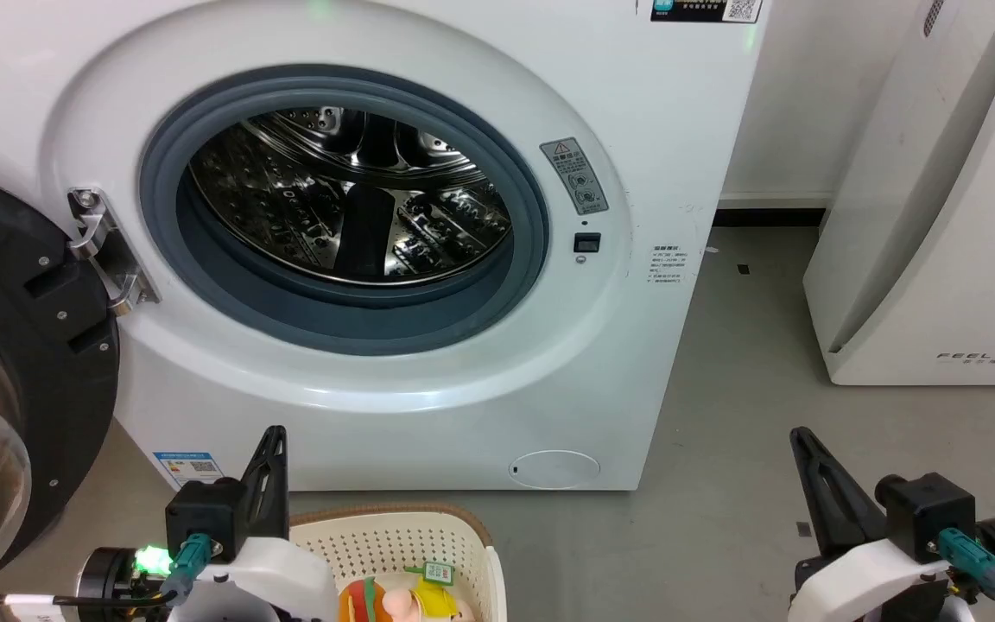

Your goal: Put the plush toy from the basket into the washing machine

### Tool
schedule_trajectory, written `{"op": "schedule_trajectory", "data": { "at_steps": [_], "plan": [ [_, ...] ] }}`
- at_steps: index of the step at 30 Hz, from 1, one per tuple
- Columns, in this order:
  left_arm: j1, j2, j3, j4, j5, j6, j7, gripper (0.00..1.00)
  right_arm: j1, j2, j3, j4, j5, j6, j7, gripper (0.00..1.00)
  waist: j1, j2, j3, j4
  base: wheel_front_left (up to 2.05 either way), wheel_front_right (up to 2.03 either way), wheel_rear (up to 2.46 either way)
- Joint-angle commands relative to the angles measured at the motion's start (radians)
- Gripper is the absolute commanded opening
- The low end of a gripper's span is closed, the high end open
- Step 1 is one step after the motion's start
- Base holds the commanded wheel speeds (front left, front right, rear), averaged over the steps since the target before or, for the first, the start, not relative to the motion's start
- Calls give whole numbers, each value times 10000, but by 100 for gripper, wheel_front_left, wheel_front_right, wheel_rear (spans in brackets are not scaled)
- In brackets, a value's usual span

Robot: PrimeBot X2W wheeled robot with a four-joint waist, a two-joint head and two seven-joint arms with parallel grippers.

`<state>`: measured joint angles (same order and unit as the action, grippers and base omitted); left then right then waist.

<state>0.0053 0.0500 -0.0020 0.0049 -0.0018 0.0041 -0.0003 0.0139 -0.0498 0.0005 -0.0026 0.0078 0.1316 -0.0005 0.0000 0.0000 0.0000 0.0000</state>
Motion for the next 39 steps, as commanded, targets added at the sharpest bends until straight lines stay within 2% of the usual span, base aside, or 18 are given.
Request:
{"op": "schedule_trajectory", "data": {
  "at_steps": [1,2,25,39],
  "plan": [
    [-53,3,20,-49,18,-41,3,0,-139,-4,-5,26,-78,-9,5,0,0,0,0,0,0,0,0],
    [0,0,0,0,0,0,0,100,0,0,-2,0,-2,0,2,100,0,0,0,0,0,0,0],
    [-309,0,-303,392,-158,338,-435,100,-57,-1,-309,-275,871,-2,-435,100,0,0,250,-26,0,0,0],
    [-1121,100,-531,1642,-50,341,-727,100,-383,-1,-445,-470,1412,-3,-727,100,0,0,1045,-186,0,0,0]
  ]
}}
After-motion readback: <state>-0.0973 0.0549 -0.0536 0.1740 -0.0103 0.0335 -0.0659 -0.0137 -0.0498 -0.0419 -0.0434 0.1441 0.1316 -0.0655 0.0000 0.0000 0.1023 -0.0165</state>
